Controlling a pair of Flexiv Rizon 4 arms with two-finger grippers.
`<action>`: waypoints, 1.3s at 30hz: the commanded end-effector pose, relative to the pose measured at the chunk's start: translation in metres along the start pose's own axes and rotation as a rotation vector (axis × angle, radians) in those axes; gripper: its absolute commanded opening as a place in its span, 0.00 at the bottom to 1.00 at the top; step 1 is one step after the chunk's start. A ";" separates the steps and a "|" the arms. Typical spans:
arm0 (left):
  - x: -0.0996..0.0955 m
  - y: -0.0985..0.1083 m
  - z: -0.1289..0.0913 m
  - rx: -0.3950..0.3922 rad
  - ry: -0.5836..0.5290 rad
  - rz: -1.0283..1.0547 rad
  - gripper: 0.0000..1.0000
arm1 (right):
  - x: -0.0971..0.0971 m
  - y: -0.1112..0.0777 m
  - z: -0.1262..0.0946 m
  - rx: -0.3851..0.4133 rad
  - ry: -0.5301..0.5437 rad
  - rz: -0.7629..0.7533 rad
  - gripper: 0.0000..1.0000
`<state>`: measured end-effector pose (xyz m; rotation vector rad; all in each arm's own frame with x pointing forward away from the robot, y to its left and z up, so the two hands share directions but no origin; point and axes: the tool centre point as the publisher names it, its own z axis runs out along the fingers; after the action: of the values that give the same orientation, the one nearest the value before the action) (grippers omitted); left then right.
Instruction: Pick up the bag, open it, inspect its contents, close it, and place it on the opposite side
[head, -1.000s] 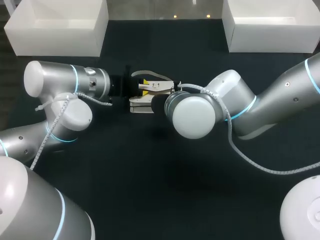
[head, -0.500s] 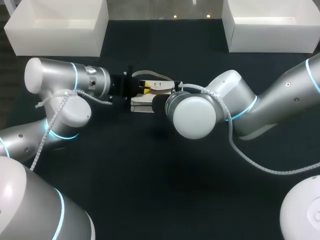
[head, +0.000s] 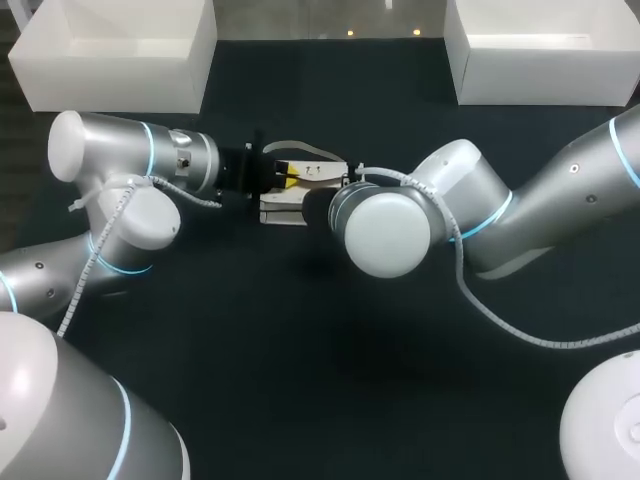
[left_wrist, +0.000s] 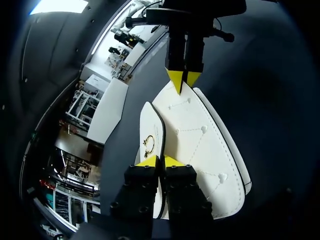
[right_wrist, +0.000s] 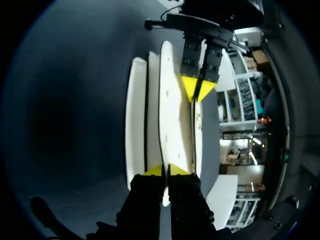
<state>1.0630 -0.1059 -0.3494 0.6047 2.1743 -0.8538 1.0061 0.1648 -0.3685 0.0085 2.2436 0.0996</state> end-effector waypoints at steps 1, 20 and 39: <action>0.003 0.008 -0.007 0.041 -0.016 0.020 0.00 | 0.002 -0.001 0.001 -0.003 -0.005 0.000 0.00; -0.001 -0.005 -0.003 0.073 0.002 0.067 0.37 | 0.002 -0.001 0.001 -0.003 -0.005 0.000 0.00; -0.006 -0.013 0.011 0.034 -0.001 0.067 0.00 | 0.002 -0.001 0.001 -0.003 -0.005 0.000 0.00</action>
<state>1.0658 -0.1252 -0.3442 0.6817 2.1378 -0.8459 1.0056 0.1633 -0.3695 0.0097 2.2449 0.0971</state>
